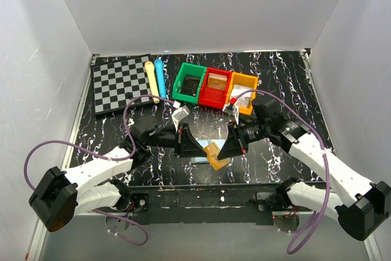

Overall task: Take the credit cards out of the card holder
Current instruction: Remove the credit card from the card holder.

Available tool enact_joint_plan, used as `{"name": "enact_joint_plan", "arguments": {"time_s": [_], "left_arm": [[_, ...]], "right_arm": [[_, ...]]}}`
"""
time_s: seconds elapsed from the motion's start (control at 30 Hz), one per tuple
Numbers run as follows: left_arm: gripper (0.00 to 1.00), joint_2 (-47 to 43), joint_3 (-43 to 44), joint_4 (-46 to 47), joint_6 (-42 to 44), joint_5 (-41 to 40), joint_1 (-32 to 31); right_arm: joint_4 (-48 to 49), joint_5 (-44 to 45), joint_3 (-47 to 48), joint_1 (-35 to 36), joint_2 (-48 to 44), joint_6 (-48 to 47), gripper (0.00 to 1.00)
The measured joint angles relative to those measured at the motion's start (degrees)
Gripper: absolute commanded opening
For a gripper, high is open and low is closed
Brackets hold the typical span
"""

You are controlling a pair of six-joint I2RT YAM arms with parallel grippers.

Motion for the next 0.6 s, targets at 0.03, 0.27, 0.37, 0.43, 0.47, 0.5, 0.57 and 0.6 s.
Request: {"name": "enact_joint_plan", "arguments": {"time_s": [0.03, 0.27, 0.37, 0.43, 0.47, 0.5, 0.57, 0.6], "left_arm": [[0.0, 0.0, 0.0, 0.2, -0.1, 0.0, 0.0], [0.0, -1.5, -3.9, 5.5, -2.8, -3.1, 0.0], [0.0, -2.6, -5.3, 7.2, -4.0, -4.4, 0.0], [0.0, -3.2, -5.8, 8.2, -4.6, -5.1, 0.0], [0.0, -3.5, -5.9, 8.6, -4.9, -5.3, 0.0], [0.0, -3.7, -5.9, 9.0, -5.1, -5.6, 0.0], [0.0, -4.0, -6.0, 10.2, -5.8, -5.9, 0.0], [0.0, -4.1, -6.1, 10.8, -6.1, -6.0, 0.0]], "right_arm": [[-0.3, 0.5, 0.2, 0.0, 0.0, 0.0, 0.29], [7.9, 4.6, -2.1, -0.2, -3.6, 7.1, 0.38], [11.6, 5.7, -3.0, -0.3, -4.7, 10.1, 0.37], [13.5, 6.3, -3.5, -0.4, -4.7, 11.3, 0.36], [14.1, 6.4, -3.7, -0.5, -4.7, 11.7, 0.34], [14.7, 6.6, -3.9, -0.5, -4.6, 12.2, 0.34], [15.1, 6.6, -4.0, -0.5, -4.4, 12.9, 0.33], [15.3, 6.6, -4.0, -0.5, -4.4, 13.0, 0.34]]}}
